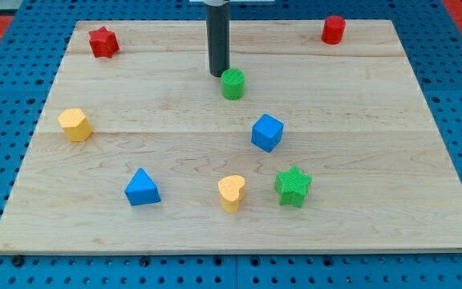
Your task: Point your arm at the bottom side of the red circle
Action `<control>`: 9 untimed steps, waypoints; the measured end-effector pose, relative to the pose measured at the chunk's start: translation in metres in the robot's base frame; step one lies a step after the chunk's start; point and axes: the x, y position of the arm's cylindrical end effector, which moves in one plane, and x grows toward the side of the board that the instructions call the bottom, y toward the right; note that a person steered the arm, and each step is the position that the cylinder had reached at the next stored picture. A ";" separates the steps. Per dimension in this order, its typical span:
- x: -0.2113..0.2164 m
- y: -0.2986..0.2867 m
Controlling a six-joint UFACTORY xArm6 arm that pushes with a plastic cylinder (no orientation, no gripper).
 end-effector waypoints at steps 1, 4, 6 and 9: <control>0.007 0.032; 0.041 0.053; 0.000 0.142; 0.000 0.194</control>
